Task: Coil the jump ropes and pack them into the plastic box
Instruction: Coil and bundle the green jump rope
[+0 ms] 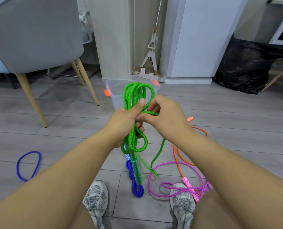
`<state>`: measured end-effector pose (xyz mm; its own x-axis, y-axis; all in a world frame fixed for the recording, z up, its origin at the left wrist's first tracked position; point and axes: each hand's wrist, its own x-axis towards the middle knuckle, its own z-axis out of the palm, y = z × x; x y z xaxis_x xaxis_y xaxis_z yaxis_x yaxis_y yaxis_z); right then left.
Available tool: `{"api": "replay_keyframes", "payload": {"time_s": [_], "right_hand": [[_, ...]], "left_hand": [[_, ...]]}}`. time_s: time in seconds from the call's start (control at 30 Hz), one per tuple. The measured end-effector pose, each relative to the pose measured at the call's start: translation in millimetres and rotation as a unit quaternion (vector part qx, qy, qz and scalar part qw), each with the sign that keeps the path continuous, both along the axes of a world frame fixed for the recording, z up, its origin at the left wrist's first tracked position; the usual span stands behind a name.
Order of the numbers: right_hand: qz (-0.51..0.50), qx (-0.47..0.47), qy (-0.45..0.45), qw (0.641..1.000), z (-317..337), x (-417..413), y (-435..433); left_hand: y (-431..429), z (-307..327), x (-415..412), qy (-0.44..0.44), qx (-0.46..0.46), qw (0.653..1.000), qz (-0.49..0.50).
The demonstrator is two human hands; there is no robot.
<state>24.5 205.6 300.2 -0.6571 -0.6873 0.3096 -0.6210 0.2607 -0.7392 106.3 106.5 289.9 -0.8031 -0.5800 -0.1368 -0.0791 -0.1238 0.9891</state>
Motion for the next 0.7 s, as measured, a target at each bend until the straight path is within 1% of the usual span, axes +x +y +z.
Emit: {"api": "replay_keyframes", "payload": {"time_s": [0.07, 0.17, 0.33, 0.43, 0.57, 0.63, 0.7], "right_hand": [[0.007, -0.014, -0.038, 0.999, -1.8, -3.3, 1.1], [0.016, -0.020, -0.074, 0.997, -3.7, -10.3, 5.6], [0.045, -0.038, -0.094, 0.994, -6.7, -12.7, 9.7], [0.068, -0.051, -0.127, 0.988, -6.9, -14.6, 11.1], [0.100, -0.039, -0.166, 0.980, -7.4, -20.2, 16.0], [0.101, -0.017, -0.163, 0.981, -9.0, -24.3, 20.2], [0.091, 0.019, -0.131, 0.987, -11.1, -30.2, 26.0]], "left_hand": [[-0.9, 1.4, -0.3, 0.011, 0.001, 1.000, -0.002], [-2.7, 5.5, 1.8, 0.035, 0.041, 0.998, -0.027], [-3.0, 3.9, 5.1, 0.040, 0.017, 0.997, -0.065], [-5.4, 5.5, 5.7, 0.053, 0.016, 0.994, -0.090], [-12.3, 7.0, 6.6, 0.052, 0.021, 0.995, -0.082], [-15.6, 8.0, 7.7, 0.049, 0.029, 0.996, -0.073], [-19.5, 9.7, 9.1, 0.054, 0.032, 0.997, -0.052]]}}
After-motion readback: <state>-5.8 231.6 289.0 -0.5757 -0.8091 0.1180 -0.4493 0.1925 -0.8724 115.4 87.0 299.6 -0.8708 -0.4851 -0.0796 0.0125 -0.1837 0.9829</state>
